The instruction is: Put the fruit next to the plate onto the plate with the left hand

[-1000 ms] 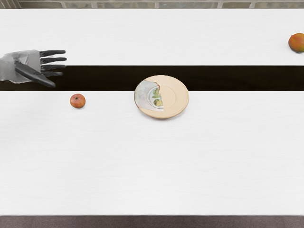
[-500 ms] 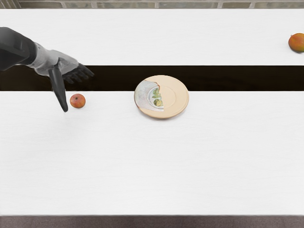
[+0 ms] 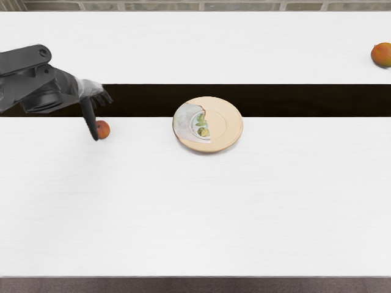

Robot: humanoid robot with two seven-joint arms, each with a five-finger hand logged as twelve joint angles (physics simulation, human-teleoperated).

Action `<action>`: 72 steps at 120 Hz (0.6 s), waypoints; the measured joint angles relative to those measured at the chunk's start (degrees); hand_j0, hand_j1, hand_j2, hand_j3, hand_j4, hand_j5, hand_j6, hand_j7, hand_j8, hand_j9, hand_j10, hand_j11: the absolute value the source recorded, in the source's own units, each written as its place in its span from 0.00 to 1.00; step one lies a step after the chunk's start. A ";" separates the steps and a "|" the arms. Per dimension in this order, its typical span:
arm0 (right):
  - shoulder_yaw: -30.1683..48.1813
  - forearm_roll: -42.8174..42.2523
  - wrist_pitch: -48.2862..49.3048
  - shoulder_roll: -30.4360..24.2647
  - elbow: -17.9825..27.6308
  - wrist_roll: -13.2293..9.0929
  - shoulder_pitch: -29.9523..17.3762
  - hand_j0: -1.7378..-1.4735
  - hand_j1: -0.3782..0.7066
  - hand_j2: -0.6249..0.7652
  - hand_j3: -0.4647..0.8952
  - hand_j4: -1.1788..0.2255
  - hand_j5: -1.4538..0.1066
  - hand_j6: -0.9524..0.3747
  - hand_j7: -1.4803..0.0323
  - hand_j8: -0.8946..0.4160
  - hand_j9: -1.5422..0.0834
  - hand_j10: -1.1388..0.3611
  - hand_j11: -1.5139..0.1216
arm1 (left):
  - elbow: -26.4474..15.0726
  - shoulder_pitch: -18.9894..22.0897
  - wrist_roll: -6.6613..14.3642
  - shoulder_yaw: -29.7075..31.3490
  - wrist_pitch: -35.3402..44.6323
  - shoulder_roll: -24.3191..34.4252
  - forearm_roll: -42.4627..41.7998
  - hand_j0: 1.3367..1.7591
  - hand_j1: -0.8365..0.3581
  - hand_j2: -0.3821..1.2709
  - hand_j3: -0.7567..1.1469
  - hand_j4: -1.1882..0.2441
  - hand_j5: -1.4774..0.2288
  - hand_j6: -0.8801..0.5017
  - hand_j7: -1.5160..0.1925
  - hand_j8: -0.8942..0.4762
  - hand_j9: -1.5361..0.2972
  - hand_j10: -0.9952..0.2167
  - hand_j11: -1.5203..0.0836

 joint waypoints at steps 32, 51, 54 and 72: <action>0.00 0.00 0.00 0.00 0.06 0.00 0.00 0.30 0.03 0.45 0.34 0.84 0.93 0.72 0.98 0.68 0.95 0.76 0.93 | 1.98 2.06 0.01 0.59 3.95 -2.37 0.39 0.76 0.72 0.27 0.40 0.64 0.66 0.44 0.68 0.45 0.64 0.59 0.73; 0.01 0.00 0.00 0.00 0.05 0.00 0.00 0.30 0.03 0.45 0.34 0.84 0.93 0.72 0.98 0.68 0.95 0.76 0.93 | 2.10 3.49 0.01 0.76 5.07 -2.64 0.44 0.76 0.68 0.27 0.40 0.61 0.63 0.41 0.65 0.42 0.62 0.56 0.69; 0.01 0.00 0.00 0.00 0.05 0.00 0.00 0.30 0.03 0.45 0.34 0.84 0.93 0.72 0.98 0.68 0.95 0.76 0.93 | 2.10 3.49 0.01 0.80 5.14 -2.65 0.46 0.76 0.67 0.27 0.40 0.60 0.62 0.40 0.64 0.42 0.61 0.55 0.69; 0.01 0.00 0.00 0.00 0.05 0.00 0.00 0.30 0.03 0.45 0.34 0.84 0.93 0.72 0.98 0.68 0.95 0.76 0.93 | 2.06 3.55 0.01 0.91 5.28 -2.73 0.50 0.76 0.60 0.28 0.40 0.55 0.56 0.35 0.59 0.36 0.56 0.49 0.63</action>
